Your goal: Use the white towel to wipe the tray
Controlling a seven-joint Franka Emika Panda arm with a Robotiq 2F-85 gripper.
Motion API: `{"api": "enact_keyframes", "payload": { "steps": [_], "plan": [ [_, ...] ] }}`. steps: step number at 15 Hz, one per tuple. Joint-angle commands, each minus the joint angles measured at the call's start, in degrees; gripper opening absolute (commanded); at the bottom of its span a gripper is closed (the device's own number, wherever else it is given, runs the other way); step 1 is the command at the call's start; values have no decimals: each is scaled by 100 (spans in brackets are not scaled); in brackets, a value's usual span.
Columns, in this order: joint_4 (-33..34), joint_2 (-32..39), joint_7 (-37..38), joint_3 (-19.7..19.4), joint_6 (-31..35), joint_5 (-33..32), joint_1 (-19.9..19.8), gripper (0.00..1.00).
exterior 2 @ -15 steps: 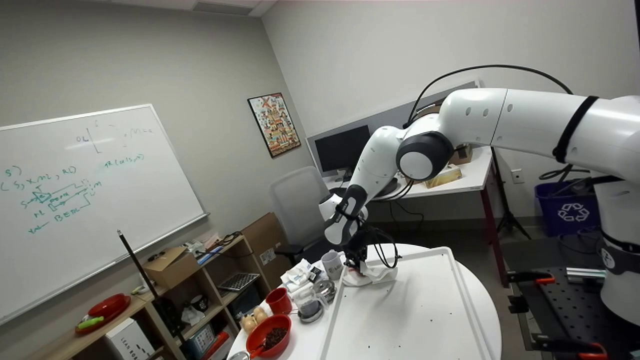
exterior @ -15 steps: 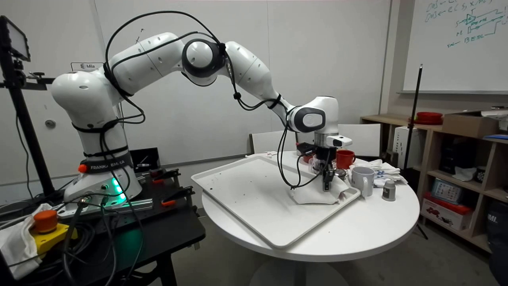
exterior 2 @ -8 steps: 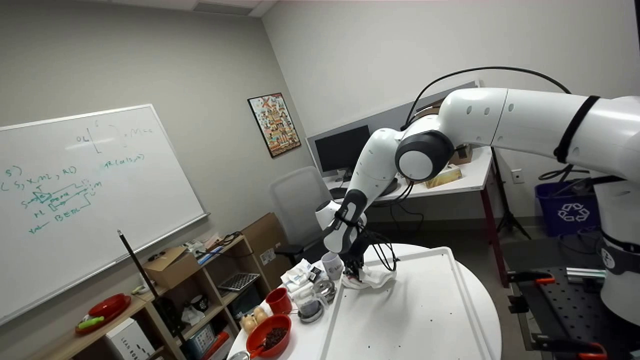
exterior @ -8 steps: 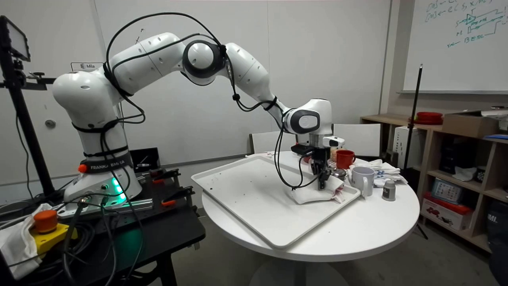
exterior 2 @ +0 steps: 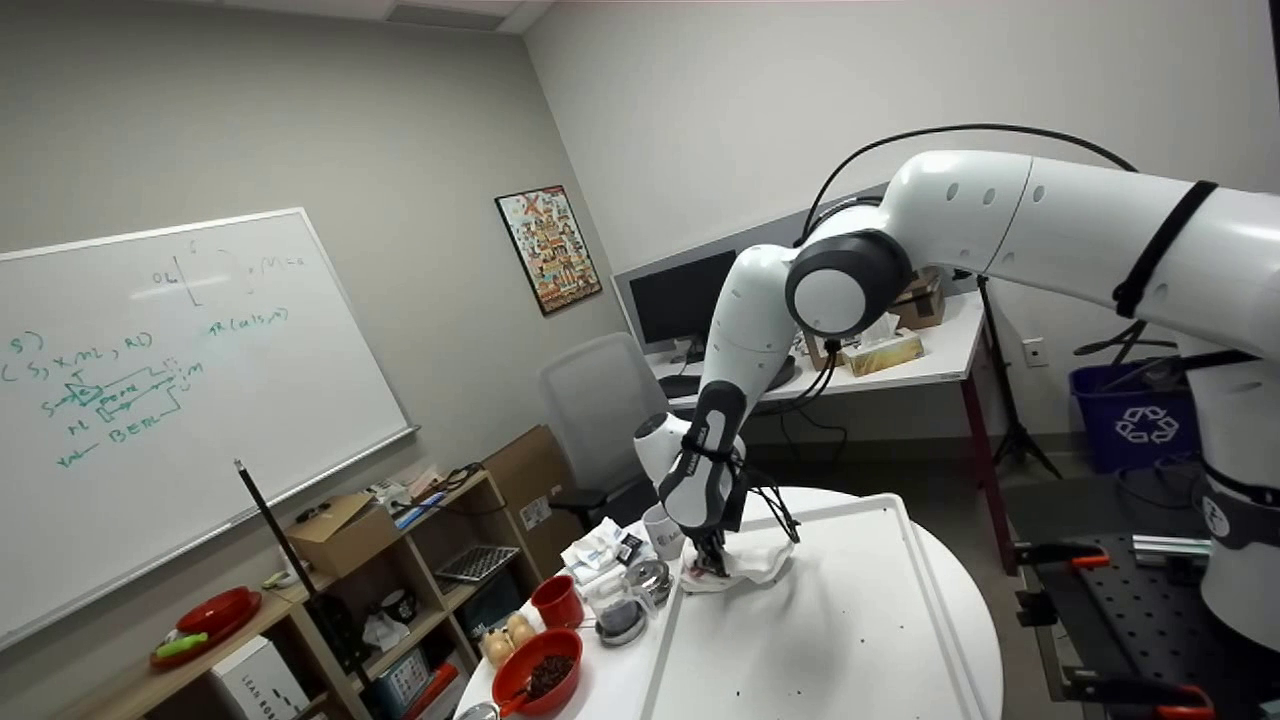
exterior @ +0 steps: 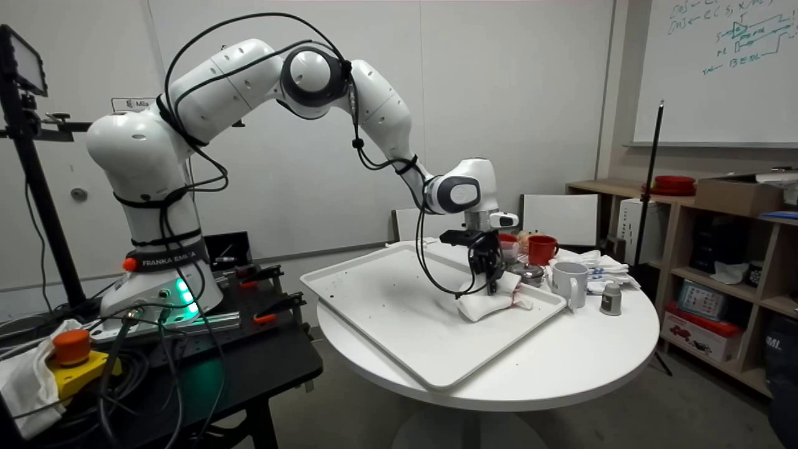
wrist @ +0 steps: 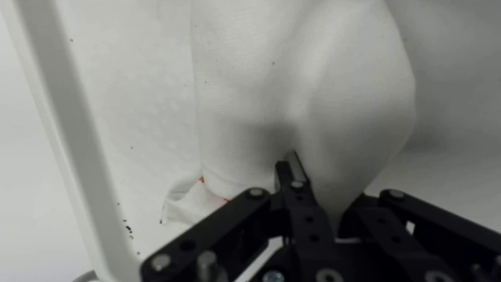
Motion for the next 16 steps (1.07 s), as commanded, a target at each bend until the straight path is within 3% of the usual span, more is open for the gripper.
{"api": "enact_keyframes", "payload": {
  "steps": [1,8,16],
  "plan": [
    [-1351,-702,-289,25,809,-442,231,2],
    [-3140,-1502,-247,-145,2158,-1190,889,2],
    [-4441,-2057,-126,-702,3018,-1692,2000,2]
  ]
}}
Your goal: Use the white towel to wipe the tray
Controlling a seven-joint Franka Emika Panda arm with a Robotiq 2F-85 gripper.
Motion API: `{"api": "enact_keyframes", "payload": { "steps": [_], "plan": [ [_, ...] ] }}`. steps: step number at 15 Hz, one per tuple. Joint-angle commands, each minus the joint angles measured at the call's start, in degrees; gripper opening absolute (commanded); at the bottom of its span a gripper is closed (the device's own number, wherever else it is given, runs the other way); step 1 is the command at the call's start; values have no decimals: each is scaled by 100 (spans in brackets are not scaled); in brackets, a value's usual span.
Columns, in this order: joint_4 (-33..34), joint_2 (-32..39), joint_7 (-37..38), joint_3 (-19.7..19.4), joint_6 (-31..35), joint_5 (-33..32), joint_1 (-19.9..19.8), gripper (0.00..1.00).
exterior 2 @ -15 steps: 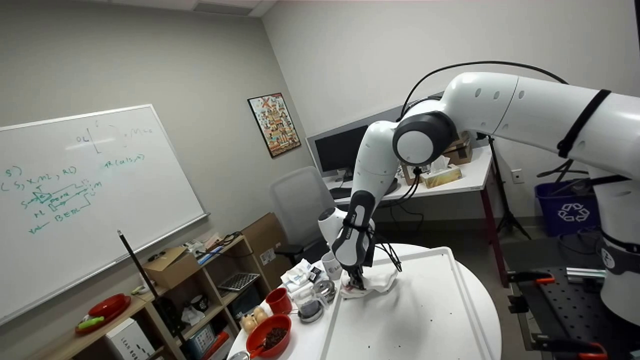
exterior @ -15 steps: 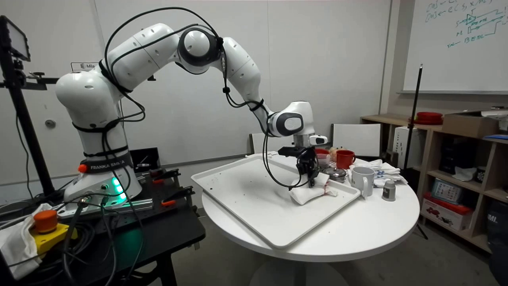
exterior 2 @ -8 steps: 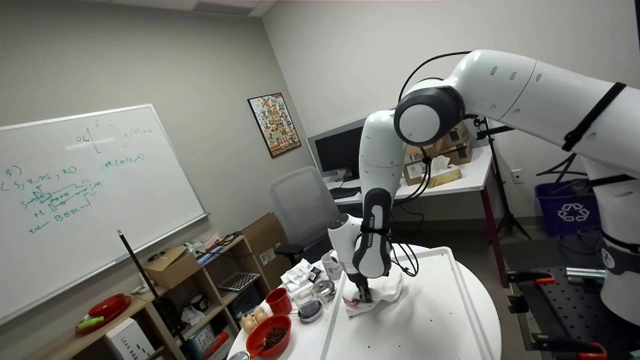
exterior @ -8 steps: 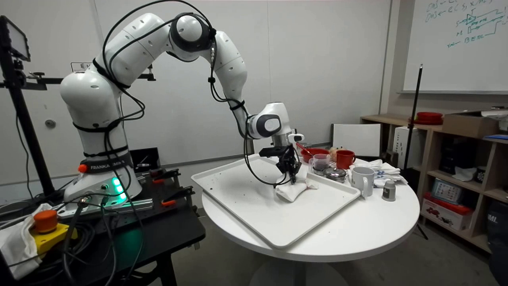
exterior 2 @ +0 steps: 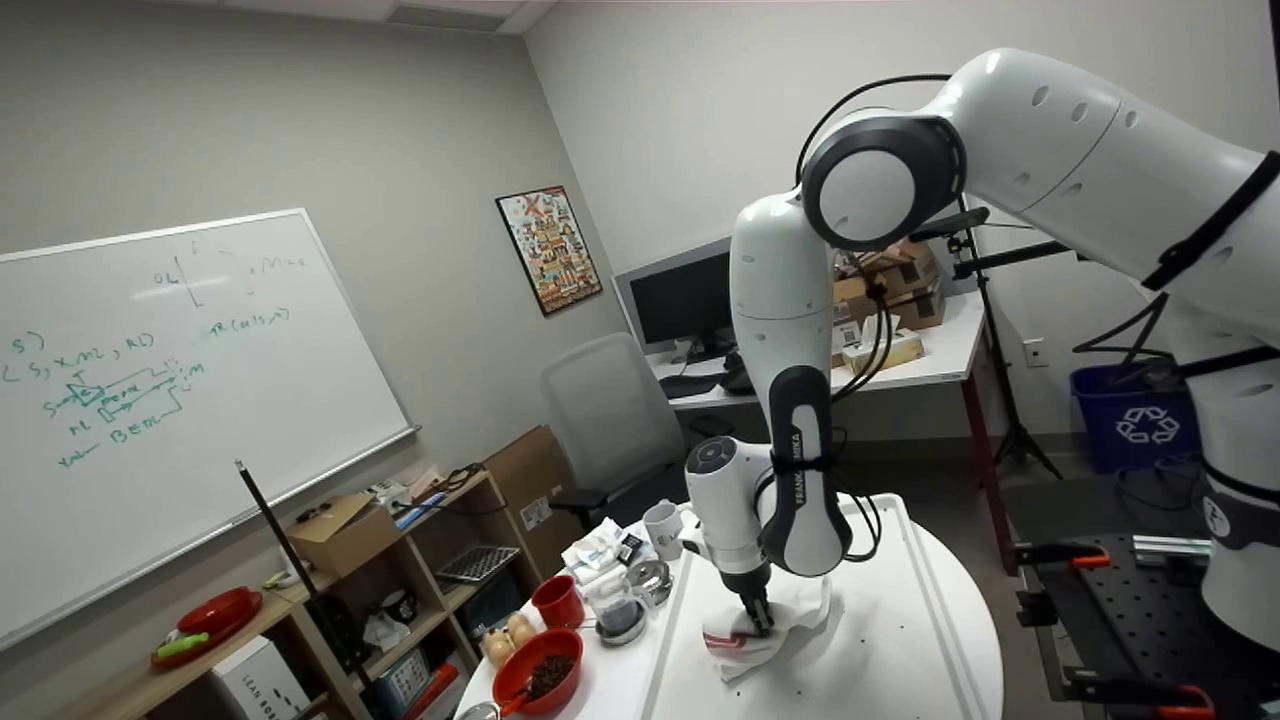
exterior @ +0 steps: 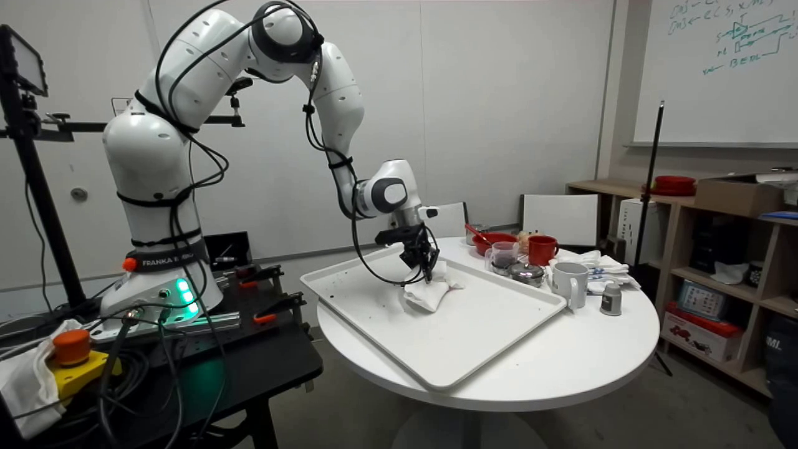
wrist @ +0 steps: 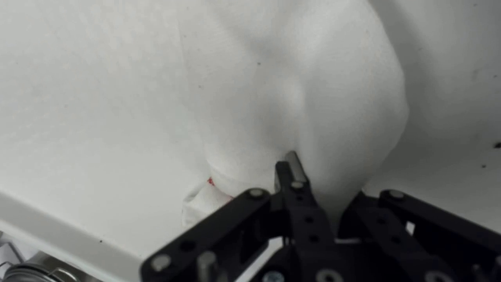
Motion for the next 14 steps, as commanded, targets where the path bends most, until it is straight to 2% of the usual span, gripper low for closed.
{"api": "enact_keyframes", "payload": {
  "steps": [1,8,14],
  "plan": [
    [-686,-379,119,-409,368,-272,622,2],
    [-1316,-605,113,-915,689,-285,1717,2],
    [-1652,-721,85,-981,719,-273,2253,2]
  ]
}}
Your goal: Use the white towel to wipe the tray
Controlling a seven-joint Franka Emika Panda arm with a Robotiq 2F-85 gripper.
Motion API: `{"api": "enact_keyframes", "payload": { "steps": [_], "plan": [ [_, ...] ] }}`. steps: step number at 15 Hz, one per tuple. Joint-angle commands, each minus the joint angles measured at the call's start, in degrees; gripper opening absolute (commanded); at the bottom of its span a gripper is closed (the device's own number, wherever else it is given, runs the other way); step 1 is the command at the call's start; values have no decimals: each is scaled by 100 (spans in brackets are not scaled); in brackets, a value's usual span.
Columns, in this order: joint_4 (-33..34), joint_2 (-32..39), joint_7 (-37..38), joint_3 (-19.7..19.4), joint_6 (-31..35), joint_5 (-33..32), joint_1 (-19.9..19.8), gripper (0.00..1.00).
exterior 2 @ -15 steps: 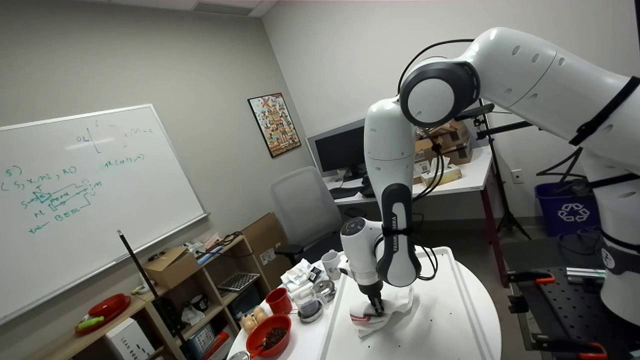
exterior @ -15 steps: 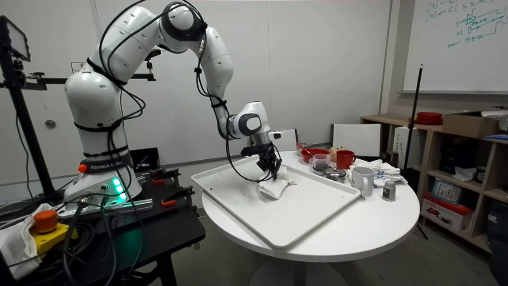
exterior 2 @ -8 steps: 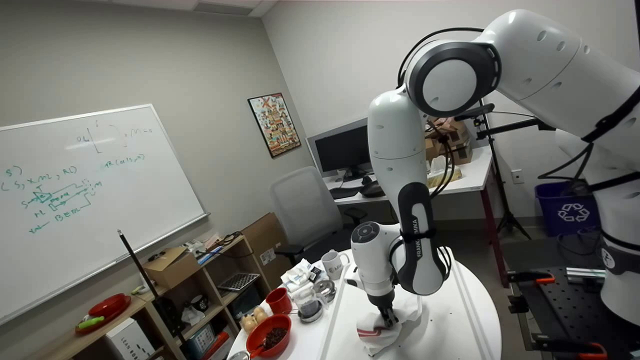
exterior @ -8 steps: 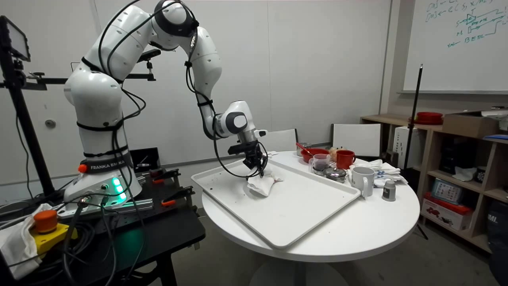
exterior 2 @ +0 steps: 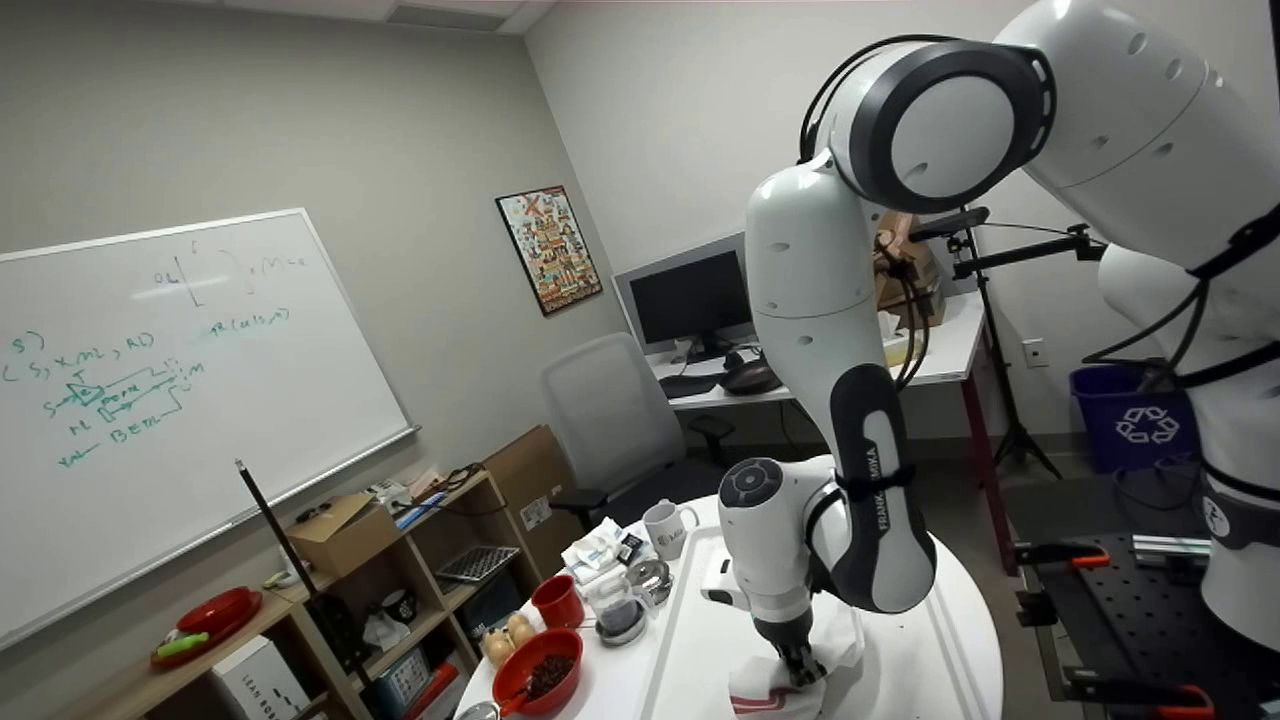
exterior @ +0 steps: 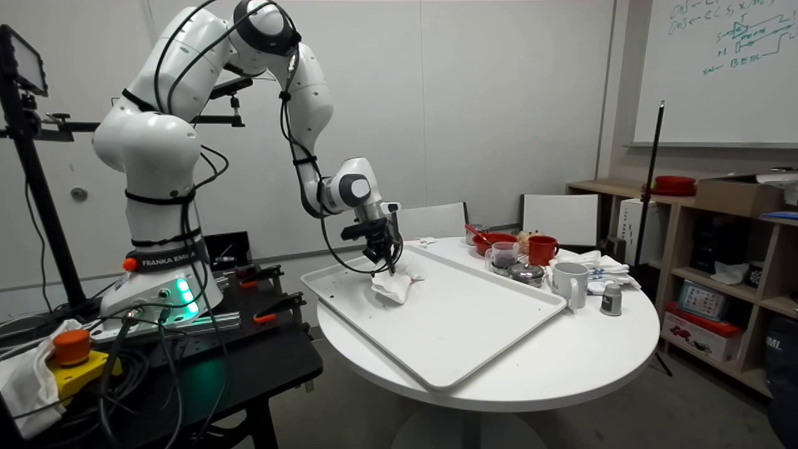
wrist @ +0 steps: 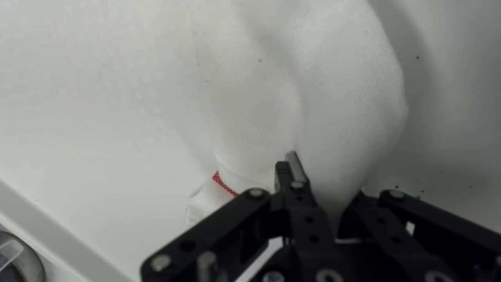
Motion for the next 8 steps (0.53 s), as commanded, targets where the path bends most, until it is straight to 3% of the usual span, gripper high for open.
{"api": "enact_keyframes", "payload": {
  "steps": [1,8],
  "plan": [
    [-365,-225,70,-141,125,-125,337,2],
    [-646,-427,0,71,66,-112,456,2]
  ]
}}
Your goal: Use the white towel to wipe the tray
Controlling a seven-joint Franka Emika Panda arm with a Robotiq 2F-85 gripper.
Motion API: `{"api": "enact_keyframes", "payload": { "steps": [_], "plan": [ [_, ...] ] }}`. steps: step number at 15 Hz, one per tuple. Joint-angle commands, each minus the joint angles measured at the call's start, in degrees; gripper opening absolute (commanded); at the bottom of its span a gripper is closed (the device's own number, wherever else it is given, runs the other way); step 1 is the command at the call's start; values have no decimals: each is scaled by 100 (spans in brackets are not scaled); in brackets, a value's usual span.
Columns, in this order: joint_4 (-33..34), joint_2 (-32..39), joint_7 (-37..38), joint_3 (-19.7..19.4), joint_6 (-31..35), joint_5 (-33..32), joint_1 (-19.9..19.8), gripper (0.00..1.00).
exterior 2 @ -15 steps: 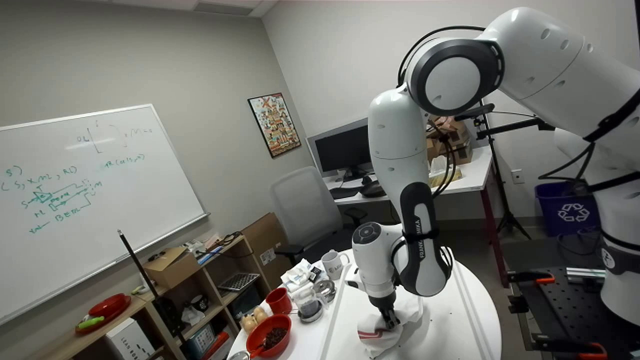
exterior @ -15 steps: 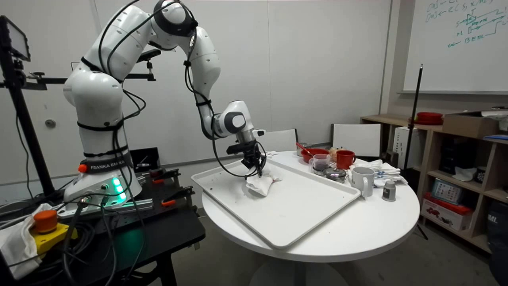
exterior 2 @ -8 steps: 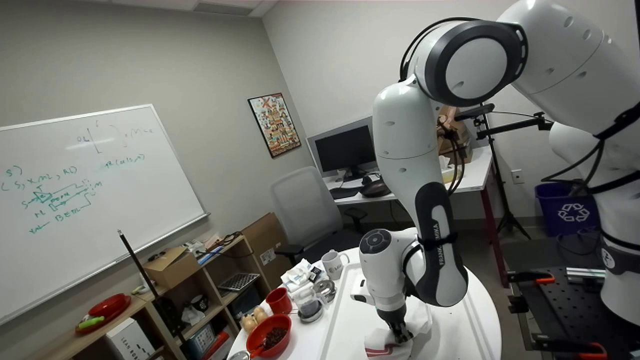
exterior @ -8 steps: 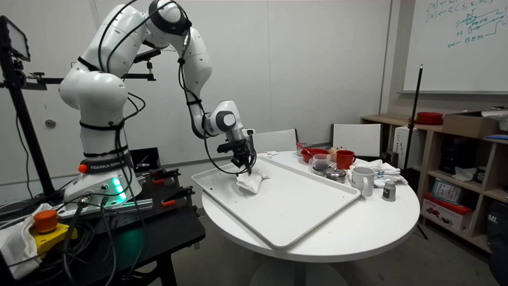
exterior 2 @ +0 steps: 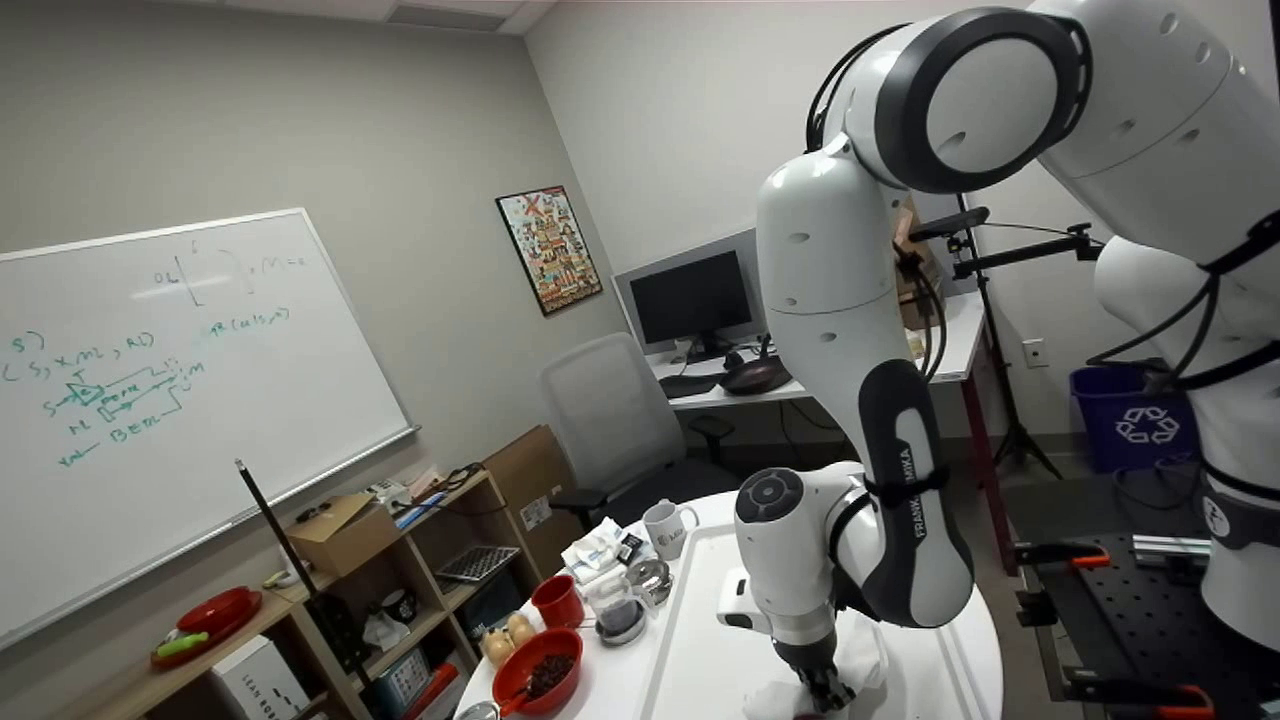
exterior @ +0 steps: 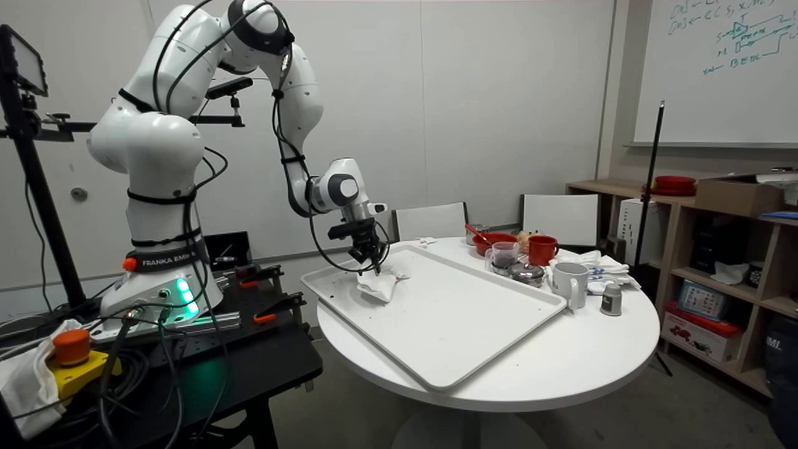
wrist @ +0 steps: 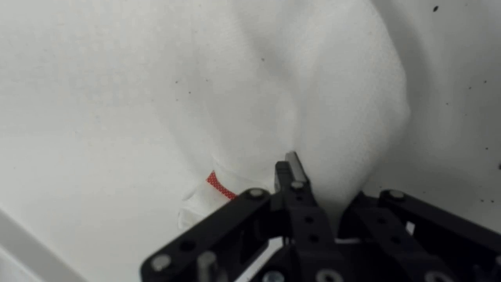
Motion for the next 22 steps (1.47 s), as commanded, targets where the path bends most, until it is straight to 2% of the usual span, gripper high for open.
{"api": "enact_keyframes", "payload": {
  "steps": [1,20,21,22],
  "plan": [
    [-295,-256,7,57,66,-115,58,2],
    [-432,324,193,-349,202,-46,1487,2],
    [-438,329,196,-391,217,-39,1537,2],
    [-366,153,61,-274,-13,-29,1313,2]
  ]
}}
